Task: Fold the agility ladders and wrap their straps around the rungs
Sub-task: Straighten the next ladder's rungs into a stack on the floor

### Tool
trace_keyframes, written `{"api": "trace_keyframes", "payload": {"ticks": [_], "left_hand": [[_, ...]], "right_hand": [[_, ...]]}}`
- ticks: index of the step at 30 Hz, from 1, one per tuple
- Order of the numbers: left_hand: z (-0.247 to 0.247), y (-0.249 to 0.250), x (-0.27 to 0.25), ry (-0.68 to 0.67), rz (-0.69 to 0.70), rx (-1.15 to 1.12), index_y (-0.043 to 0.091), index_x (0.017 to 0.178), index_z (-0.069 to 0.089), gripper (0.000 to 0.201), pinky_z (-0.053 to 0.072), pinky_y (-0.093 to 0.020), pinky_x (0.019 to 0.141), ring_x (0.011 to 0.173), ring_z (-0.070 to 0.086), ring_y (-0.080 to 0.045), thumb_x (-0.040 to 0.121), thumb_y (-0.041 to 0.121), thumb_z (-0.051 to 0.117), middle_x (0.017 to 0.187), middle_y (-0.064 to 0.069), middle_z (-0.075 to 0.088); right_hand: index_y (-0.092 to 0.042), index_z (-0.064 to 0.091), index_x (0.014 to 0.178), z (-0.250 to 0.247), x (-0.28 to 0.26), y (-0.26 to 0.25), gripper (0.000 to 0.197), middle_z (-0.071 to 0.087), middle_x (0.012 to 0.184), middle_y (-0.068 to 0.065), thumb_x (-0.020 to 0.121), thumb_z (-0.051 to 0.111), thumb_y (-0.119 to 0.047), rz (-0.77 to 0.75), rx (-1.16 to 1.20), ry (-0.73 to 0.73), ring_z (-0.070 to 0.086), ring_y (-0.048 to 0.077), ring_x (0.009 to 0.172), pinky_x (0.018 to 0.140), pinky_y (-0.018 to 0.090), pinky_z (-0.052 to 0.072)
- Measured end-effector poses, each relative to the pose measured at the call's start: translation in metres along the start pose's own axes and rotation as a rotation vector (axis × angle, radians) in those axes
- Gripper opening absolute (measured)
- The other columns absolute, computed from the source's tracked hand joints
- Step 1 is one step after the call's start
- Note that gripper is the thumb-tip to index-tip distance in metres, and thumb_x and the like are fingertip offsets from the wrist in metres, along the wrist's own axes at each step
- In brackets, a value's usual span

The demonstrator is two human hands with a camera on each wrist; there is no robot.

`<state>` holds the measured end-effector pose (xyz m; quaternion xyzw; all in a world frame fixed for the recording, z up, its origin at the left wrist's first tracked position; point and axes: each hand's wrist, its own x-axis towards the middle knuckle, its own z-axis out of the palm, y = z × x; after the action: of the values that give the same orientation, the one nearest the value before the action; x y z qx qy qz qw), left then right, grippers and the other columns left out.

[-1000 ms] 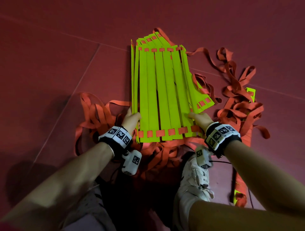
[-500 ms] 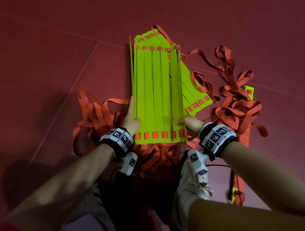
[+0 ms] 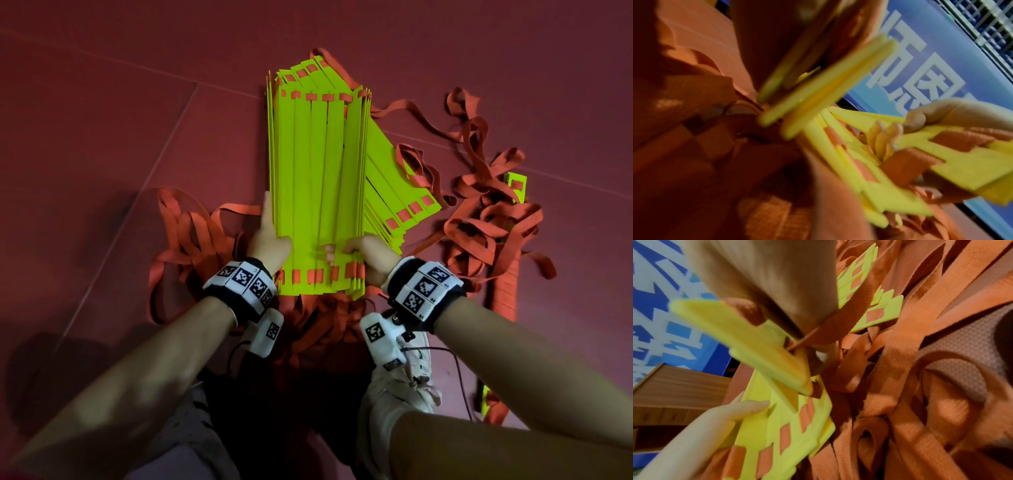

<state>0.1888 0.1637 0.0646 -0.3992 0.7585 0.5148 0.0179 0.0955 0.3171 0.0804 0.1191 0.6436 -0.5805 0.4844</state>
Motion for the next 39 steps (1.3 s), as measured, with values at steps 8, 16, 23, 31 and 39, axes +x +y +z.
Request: {"api": "trace_keyframes", "payload": {"ticks": [8,16,23,31,39], "left_hand": [[0.006,0.002,0.007,-0.071,-0.093,-0.186,0.021,0.155,-0.008,0.089,0.032,-0.006,0.091,0.123,0.047,-0.017,0.093,-0.007,0.050,0.162,-0.007,0.004],[0.025,-0.002,0.010,-0.026,-0.122,-0.260,0.025,0.156,0.013,0.086,0.023,-0.026,0.111,0.144,0.026,-0.026,0.083,-0.012,0.042,0.160,-0.006,0.021],[0.025,0.001,0.006,-0.012,-0.180,-0.378,0.017,0.149,0.036,0.066,0.040,-0.033,0.101,0.118,0.050,-0.023,0.088,-0.007,0.041,0.140,-0.007,0.051],[0.019,0.029,0.007,0.008,-0.271,-0.514,0.012,0.134,0.052,0.043,0.032,-0.025,0.088,0.113,0.049,-0.018,0.096,0.032,0.053,0.125,0.000,0.055],[0.020,0.015,-0.004,-0.019,-0.204,-0.513,0.015,0.137,0.050,0.070,0.044,-0.038,0.103,0.118,0.057,-0.024,0.072,0.016,0.077,0.125,-0.004,0.063]], "right_hand": [[-0.010,0.057,0.052,-0.011,-0.003,-0.006,0.037,0.054,0.052,-0.003,0.087,0.049,-0.002,0.061,-0.317,0.014,0.042,0.005,0.059,0.056,0.019,0.036],[-0.001,0.053,0.104,-0.005,-0.002,-0.006,0.018,0.055,0.089,0.012,0.087,0.053,0.005,0.019,-0.493,0.077,0.052,0.026,0.088,0.072,0.034,0.042],[0.000,0.057,0.118,-0.012,-0.002,0.001,0.029,0.058,0.098,0.006,0.091,0.057,-0.012,0.068,-0.301,0.109,0.062,0.013,0.072,0.056,0.019,0.049],[-0.003,0.061,0.093,-0.007,-0.017,-0.010,0.029,0.051,0.057,0.005,0.094,0.057,-0.031,0.006,-0.308,-0.034,0.045,0.013,0.037,0.038,0.020,0.035],[-0.004,0.046,0.067,-0.004,-0.027,-0.004,0.025,0.038,0.030,0.003,0.092,0.048,0.002,-0.029,-0.297,0.036,0.029,0.012,0.019,0.027,0.011,0.017]]}}
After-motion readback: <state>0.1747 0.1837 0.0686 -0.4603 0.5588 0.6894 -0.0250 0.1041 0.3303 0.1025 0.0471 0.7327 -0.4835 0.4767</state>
